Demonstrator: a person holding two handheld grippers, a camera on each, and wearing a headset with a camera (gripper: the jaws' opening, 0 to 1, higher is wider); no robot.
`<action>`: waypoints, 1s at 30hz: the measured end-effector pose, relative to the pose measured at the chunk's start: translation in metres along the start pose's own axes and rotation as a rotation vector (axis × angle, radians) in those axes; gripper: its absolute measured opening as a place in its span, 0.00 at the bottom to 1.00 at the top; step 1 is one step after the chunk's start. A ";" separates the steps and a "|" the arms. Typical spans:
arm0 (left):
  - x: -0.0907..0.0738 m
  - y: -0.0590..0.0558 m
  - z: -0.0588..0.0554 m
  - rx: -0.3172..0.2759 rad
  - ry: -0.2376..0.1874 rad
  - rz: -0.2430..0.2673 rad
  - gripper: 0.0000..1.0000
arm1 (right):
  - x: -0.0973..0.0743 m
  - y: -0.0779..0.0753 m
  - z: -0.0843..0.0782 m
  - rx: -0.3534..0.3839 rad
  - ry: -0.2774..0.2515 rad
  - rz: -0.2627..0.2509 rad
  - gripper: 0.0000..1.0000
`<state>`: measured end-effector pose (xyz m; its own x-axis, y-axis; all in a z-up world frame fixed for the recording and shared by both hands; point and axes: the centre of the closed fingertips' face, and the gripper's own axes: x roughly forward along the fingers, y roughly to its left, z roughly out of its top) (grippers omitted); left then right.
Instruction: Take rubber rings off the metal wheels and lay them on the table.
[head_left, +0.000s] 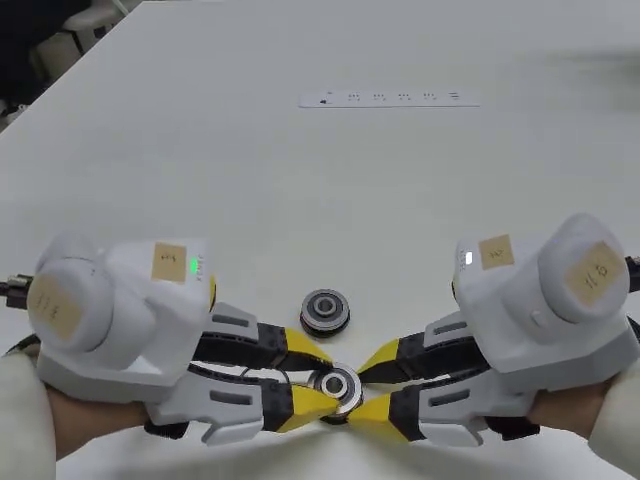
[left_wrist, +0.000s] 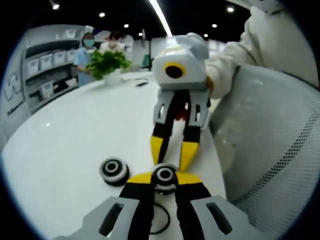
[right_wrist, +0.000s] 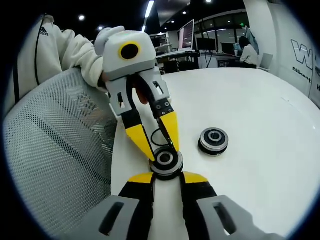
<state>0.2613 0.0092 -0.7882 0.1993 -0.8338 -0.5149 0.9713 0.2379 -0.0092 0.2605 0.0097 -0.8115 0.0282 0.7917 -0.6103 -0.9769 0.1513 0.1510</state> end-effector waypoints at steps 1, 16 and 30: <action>-0.001 -0.001 0.000 0.001 -0.003 -0.001 0.16 | 0.000 0.000 0.000 -0.004 0.001 0.000 0.17; 0.002 0.002 0.000 -0.002 -0.029 -0.001 0.14 | -0.002 -0.001 -0.002 -0.009 0.015 -0.004 0.13; 0.003 0.002 -0.001 0.004 -0.046 0.000 0.14 | -0.004 -0.007 -0.002 0.043 0.006 -0.033 0.00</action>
<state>0.2641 0.0077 -0.7903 0.2048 -0.8558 -0.4750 0.9718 0.2358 -0.0058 0.2664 0.0042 -0.8116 0.0590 0.7821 -0.6203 -0.9655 0.2026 0.1636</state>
